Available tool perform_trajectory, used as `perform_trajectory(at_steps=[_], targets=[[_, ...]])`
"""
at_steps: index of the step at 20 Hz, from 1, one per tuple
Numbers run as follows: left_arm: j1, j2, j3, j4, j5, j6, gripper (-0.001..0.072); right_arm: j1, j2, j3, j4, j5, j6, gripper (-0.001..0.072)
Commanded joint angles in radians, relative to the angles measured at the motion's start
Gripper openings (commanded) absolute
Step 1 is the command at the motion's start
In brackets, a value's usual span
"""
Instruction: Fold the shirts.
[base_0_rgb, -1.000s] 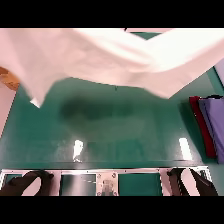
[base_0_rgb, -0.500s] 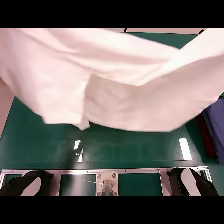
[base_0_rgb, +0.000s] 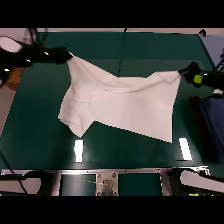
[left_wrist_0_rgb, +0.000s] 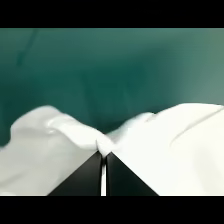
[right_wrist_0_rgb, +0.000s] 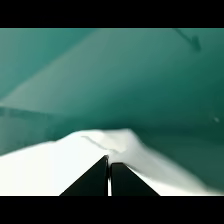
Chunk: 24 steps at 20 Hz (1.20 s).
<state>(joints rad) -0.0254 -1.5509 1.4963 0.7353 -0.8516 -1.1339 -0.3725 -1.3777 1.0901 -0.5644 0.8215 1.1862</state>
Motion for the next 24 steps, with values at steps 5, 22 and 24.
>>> perform_trajectory(at_steps=[5,22,24], targets=[[0.077,-0.171,0.044,-0.088,-0.037,0.006,0.0577,-0.106,-0.211,0.072,-0.04,0.171,-0.02,0.0352],[0.373,-0.174,0.117,0.114,-0.572,0.018,0.0578,-0.369,0.092,-0.591,-0.417,0.402,0.051,0.0424],[0.373,-0.174,0.117,0.115,-0.579,0.018,0.0578,-0.323,0.092,-0.598,-0.412,0.385,0.051,0.0423]])
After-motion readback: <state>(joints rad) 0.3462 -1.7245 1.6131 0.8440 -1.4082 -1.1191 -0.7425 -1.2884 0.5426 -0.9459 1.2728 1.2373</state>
